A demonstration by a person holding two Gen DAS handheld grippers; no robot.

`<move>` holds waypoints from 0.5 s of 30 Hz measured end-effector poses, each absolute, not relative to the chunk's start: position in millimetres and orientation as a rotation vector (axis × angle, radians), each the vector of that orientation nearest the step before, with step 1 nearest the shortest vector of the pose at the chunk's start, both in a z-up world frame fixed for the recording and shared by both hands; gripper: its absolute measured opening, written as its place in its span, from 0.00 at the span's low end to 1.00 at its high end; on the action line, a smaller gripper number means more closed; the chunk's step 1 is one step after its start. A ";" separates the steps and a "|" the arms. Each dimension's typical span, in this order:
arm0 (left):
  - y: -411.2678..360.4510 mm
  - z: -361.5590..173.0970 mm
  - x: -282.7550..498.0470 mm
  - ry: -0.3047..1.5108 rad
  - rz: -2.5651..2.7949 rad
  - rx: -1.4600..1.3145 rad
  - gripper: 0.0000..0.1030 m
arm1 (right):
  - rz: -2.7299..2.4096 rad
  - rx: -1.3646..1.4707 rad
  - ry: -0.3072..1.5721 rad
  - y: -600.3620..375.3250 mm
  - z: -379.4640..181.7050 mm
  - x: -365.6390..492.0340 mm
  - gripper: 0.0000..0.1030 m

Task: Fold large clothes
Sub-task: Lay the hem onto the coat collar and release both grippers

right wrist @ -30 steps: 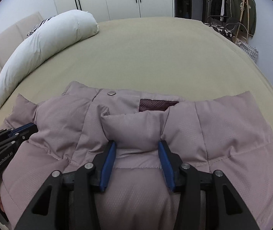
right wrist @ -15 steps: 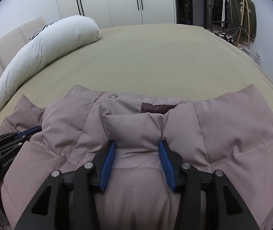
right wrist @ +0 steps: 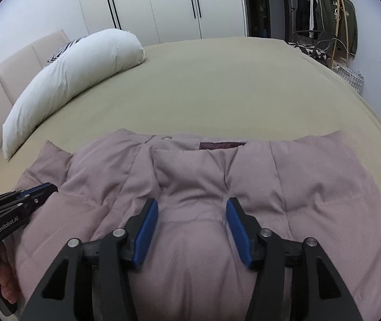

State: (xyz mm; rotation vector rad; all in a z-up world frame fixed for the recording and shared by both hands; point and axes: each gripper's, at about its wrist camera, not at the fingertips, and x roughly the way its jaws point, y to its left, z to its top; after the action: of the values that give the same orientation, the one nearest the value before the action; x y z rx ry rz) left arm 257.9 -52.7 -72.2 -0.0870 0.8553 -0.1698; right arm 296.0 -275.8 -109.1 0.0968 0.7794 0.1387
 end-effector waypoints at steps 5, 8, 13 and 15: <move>-84.8 -68.3 211.7 0.834 -0.213 0.020 0.08 | 0.017 0.058 0.692 -305.8 -85.5 234.0 0.73; -88.7 -89.3 217.4 0.864 -0.195 0.025 0.08 | -0.054 0.067 0.795 -331.3 -109.3 231.8 0.73; -85.0 -110.8 226.5 0.869 -0.216 -0.006 0.08 | -0.029 0.053 0.766 -337.8 -136.1 231.6 0.82; -81.8 -120.2 229.5 0.862 -0.224 -0.017 0.08 | -0.033 0.056 0.748 -336.8 -144.3 235.2 0.84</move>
State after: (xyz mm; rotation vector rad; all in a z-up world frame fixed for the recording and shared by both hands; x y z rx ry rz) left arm 229.5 -81.8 -120.2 -0.0173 0.8622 -0.2239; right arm 235.2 -336.8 -144.3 0.0560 0.7477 -0.0334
